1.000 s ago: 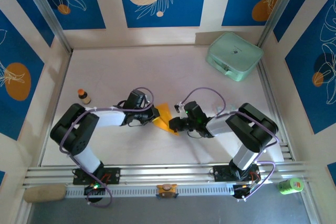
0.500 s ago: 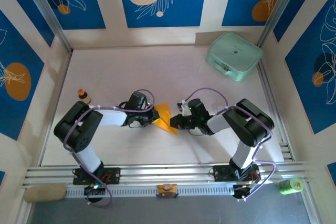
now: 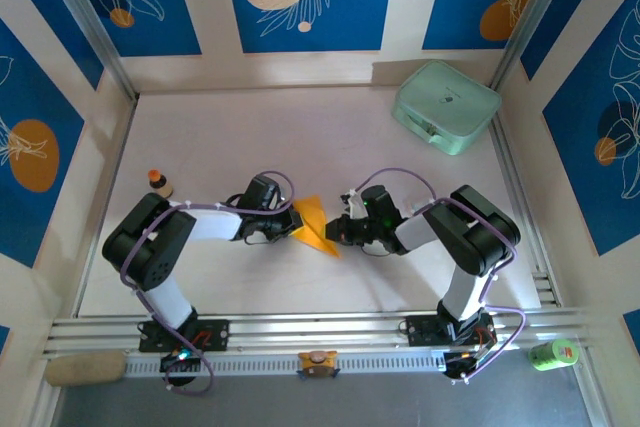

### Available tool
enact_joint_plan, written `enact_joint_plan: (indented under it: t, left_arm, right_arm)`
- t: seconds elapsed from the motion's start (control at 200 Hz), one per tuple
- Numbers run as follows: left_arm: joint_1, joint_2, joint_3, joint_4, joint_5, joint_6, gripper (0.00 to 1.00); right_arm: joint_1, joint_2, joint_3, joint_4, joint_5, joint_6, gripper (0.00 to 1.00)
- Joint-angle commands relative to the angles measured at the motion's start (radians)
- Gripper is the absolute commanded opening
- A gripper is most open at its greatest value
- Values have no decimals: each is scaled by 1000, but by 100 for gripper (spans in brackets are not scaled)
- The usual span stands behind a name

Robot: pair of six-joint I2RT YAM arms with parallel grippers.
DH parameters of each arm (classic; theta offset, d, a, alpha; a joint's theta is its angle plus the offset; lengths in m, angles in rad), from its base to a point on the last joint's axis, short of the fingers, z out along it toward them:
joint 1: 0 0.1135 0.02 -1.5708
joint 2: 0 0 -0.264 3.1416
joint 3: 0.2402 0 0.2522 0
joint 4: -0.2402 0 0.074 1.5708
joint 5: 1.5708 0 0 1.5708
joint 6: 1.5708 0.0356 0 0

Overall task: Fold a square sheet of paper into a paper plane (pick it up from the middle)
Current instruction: Fourth fold the wing at the center of the table.

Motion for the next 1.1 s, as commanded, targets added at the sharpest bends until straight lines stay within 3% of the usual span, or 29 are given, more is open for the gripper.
enact_joint_plan:
  t: [0.0,0.4,0.795,1.095]
  left_arm:
    - [-6,2,8,-64,-30,29,0]
    - [-7,-78,44,86,43,50,6]
    - [-13,74,99,154,89,9,5]
    - [-15,116,125,109,77,23,4]
  right_arm:
    - [-12,31,2,-23,-44,19,3]
    - [-33,76,38,-85,-98,47,3]
    - [-48,93,33,-87,-99,72,3]
    - [-50,93,37,-102,-100,68,5]
